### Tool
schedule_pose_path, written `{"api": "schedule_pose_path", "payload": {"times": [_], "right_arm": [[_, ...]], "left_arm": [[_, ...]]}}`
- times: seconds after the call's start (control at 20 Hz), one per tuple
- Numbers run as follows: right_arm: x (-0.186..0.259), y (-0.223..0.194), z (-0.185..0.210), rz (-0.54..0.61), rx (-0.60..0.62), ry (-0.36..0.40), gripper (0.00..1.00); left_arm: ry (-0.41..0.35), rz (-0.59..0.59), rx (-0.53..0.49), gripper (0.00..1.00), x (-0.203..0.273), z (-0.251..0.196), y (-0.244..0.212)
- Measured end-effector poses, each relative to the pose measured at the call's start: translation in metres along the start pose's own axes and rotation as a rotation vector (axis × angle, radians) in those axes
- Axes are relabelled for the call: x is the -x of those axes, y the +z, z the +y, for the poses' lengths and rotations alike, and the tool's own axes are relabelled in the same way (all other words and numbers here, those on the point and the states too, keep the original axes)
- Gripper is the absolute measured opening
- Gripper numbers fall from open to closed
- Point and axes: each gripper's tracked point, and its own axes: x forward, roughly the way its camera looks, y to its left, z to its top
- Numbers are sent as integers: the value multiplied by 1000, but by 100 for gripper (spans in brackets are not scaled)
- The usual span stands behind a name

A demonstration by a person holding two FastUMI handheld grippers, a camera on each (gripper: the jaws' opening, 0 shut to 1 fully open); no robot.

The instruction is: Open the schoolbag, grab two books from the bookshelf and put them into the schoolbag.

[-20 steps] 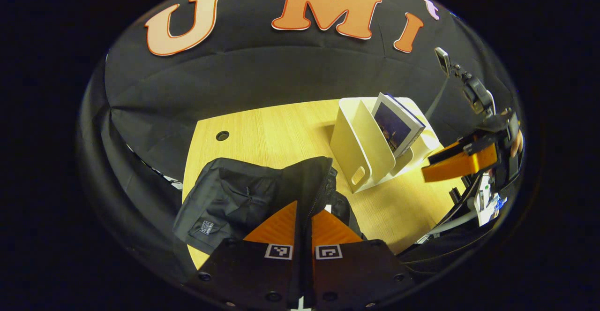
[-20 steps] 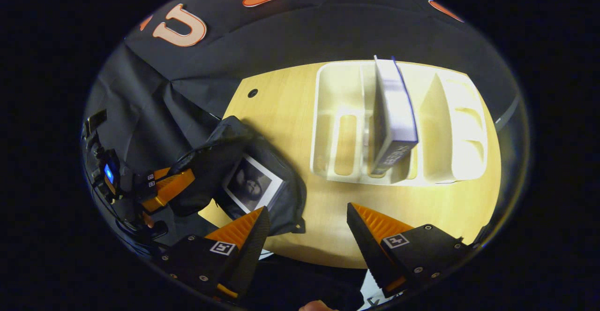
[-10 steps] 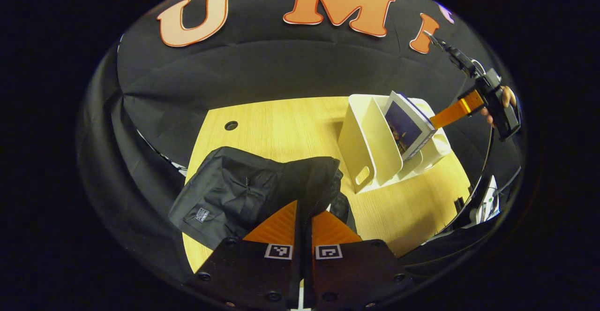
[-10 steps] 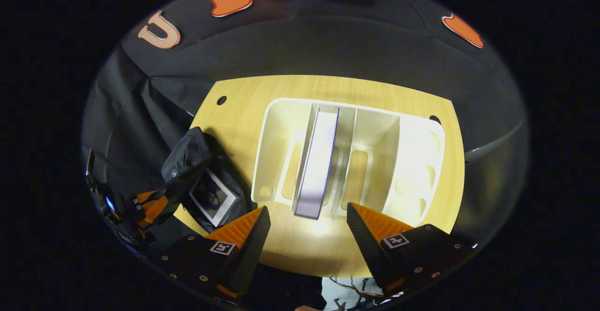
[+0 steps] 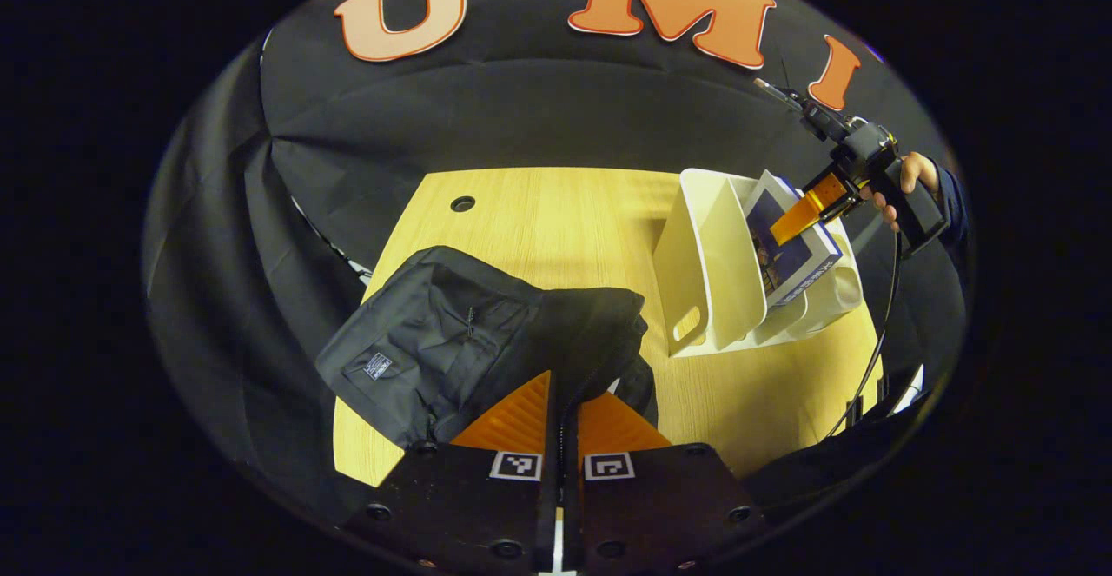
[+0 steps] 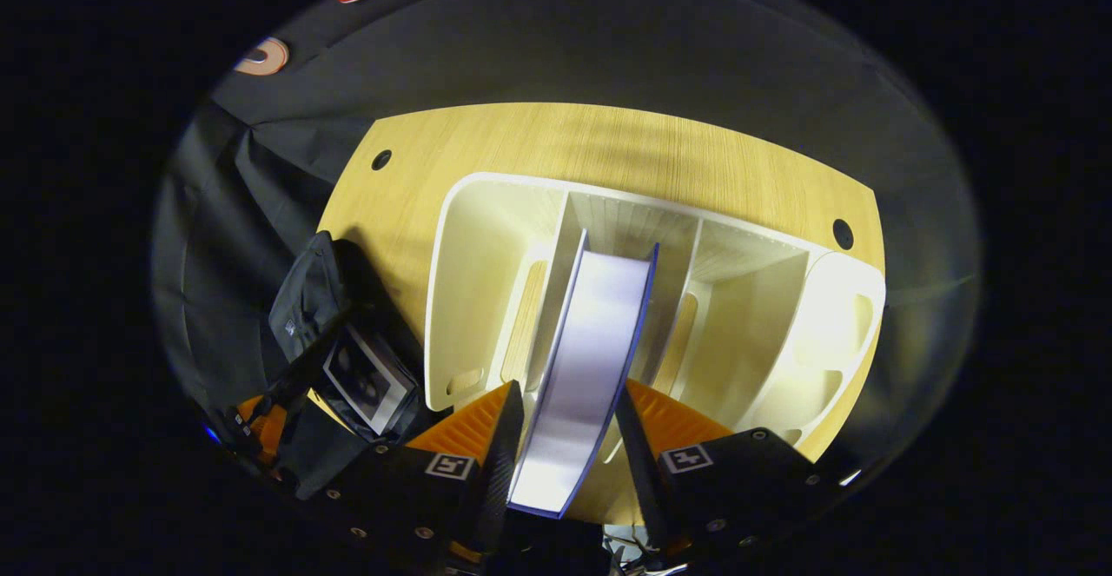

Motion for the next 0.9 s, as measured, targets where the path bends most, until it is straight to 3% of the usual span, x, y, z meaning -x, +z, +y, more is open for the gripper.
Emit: {"api": "schedule_pose_path", "payload": {"times": [0.1,0.2,0.25,0.3,0.45,0.7,0.9], "right_arm": [[-2,2,1,9,-15,3,56],[-2,3,-6,7,-21,-11,52],[-1,2,-13,2,-31,-27,39],[1,0,-20,-4,-43,-45,47],[9,-1,-28,-14,-94,-45,37],[53,-14,-24,-112,-125,-83,35],[97,-31,-15,-199,-227,-93,34]], "left_arm": [[17,2,12,4,0,-5,0],[28,5,27,4,0,-5,0],[30,7,30,4,-1,-5,-1],[31,6,31,4,-1,-5,-1],[26,0,9,4,1,-6,0],[-34,-15,-55,4,0,-1,0],[-100,-23,-146,4,1,7,4]]}}
